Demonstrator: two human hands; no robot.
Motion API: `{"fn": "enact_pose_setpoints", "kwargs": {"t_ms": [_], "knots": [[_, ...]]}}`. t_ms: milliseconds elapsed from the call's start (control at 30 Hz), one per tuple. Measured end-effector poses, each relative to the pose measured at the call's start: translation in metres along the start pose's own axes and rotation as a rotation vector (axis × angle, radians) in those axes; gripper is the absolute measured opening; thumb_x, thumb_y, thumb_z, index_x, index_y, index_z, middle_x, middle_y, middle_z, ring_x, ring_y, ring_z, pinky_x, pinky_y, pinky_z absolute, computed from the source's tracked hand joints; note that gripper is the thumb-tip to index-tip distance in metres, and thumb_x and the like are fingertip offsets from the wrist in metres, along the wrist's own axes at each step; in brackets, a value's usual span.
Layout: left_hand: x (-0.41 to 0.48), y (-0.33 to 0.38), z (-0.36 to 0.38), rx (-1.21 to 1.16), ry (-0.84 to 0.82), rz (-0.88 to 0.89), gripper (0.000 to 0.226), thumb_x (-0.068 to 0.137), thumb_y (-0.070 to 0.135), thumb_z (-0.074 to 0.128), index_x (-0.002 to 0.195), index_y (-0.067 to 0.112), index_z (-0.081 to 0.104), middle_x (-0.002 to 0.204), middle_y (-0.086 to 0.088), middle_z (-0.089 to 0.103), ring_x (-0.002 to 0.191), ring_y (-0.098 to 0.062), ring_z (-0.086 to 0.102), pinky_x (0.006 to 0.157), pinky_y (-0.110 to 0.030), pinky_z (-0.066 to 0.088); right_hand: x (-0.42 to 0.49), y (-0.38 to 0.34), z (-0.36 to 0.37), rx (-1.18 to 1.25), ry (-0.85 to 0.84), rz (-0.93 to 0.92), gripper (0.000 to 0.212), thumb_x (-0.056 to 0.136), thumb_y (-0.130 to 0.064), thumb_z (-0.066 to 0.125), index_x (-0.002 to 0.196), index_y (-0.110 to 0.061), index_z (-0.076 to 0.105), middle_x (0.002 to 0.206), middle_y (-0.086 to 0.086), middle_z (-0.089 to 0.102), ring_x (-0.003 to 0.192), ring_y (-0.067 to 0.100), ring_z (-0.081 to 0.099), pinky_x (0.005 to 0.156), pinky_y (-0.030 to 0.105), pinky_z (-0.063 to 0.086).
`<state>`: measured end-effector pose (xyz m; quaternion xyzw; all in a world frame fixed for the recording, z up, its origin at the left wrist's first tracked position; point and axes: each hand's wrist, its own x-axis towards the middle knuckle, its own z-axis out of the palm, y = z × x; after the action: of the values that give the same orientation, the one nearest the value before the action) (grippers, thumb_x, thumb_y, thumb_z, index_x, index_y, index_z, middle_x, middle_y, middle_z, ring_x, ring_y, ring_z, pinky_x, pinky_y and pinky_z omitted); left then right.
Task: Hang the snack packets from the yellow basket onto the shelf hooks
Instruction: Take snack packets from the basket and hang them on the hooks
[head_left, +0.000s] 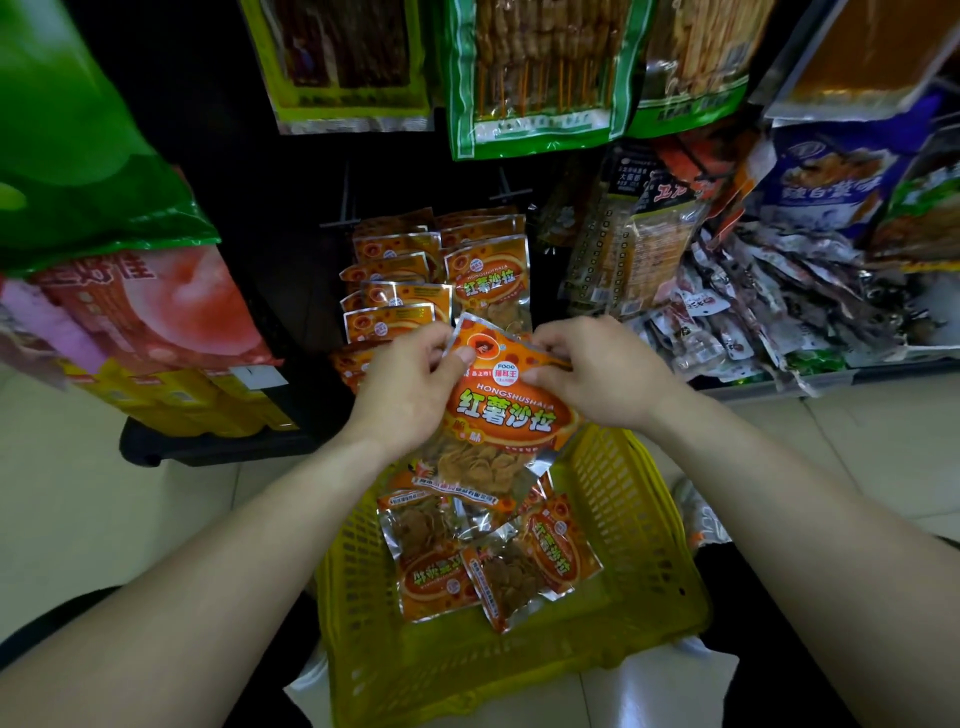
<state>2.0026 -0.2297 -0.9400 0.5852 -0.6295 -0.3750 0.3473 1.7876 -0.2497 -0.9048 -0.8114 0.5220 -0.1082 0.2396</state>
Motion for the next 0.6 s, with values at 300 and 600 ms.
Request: {"fn": "enact_pose_setpoints", "kwargs": {"t_ms": [300,600], "knots": [[0.013,-0.011,-0.025,0.064,0.021,-0.160,0.026,0.095,0.032,0.066,0.121,0.027,0.063,0.097,0.018,0.068,0.095,0.001,0.062,0.078,-0.016,0.044,0.036,0.013,-0.032,-0.297,0.244,0.000,0.011,0.092,-0.043,0.062,0.097,-0.033,0.064,0.093,0.000,0.070,0.094,0.032,0.064,0.064,0.035,0.041],[0.052,-0.067,0.003,0.235,-0.083,-0.266,0.027,0.095,0.030,0.065,0.122,0.024,0.064,0.111,0.007,0.070,0.097,-0.012,0.064,0.073,-0.021,0.045,0.129,0.062,-0.001,-0.344,0.151,0.158,0.024,0.092,-0.042,0.064,0.112,-0.029,0.067,0.109,0.011,0.068,0.100,0.036,0.062,0.073,0.037,0.046]]}}
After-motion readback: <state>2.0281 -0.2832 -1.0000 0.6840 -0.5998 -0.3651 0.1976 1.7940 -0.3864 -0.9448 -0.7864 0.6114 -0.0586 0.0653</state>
